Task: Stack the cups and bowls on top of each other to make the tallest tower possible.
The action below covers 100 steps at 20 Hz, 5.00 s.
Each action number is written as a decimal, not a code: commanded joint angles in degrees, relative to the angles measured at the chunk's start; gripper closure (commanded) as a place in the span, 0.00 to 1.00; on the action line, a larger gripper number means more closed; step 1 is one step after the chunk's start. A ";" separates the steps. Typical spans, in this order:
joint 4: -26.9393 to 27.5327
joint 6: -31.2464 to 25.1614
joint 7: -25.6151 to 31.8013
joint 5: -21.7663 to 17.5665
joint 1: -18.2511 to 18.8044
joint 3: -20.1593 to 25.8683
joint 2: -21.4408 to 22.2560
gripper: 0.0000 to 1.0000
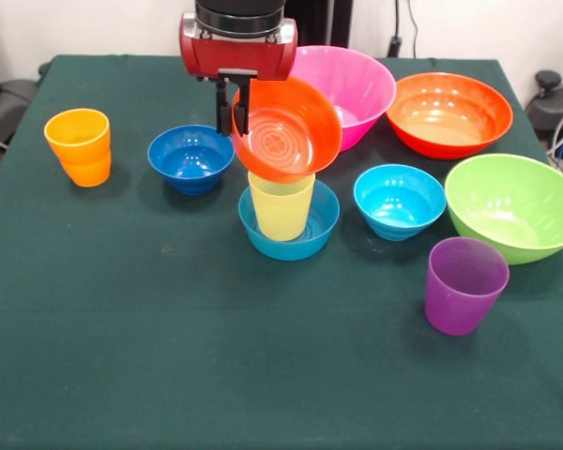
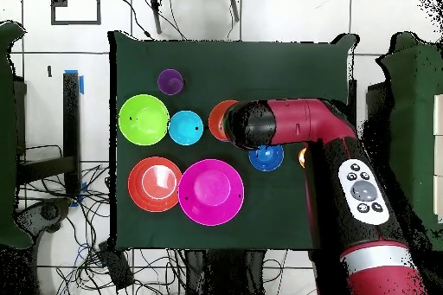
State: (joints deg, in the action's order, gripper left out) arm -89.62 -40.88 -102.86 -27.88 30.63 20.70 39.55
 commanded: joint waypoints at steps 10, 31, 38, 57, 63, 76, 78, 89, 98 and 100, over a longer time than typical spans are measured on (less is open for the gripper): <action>1.26 3.22 -4.22 -1.69 -3.18 -1.88 -3.81 1.00; 2.28 1.71 -2.47 -0.75 -3.64 -2.41 -4.18 1.00; 2.16 2.44 -2.61 -0.75 -3.61 -2.37 -4.07 1.00; 1.98 3.49 -2.59 -0.88 -3.50 -2.16 -4.31 1.00; 1.76 3.78 -2.60 -0.88 -3.47 -2.11 -4.31 1.00; 2.07 5.95 -4.08 -2.78 -5.43 -4.03 -5.06 1.00; 1.82 7.14 -4.10 -2.86 -5.48 -4.13 -5.05 1.00; 1.31 9.84 -2.99 -1.87 -5.12 -4.19 -5.24 1.00; 1.51 9.05 -2.19 -1.37 -4.90 -4.13 -5.70 1.00; 1.33 9.06 -2.08 -1.36 -4.80 -4.10 -5.74 1.00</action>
State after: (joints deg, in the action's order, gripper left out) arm -89.60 -32.31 -102.86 -27.87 26.88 17.02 36.39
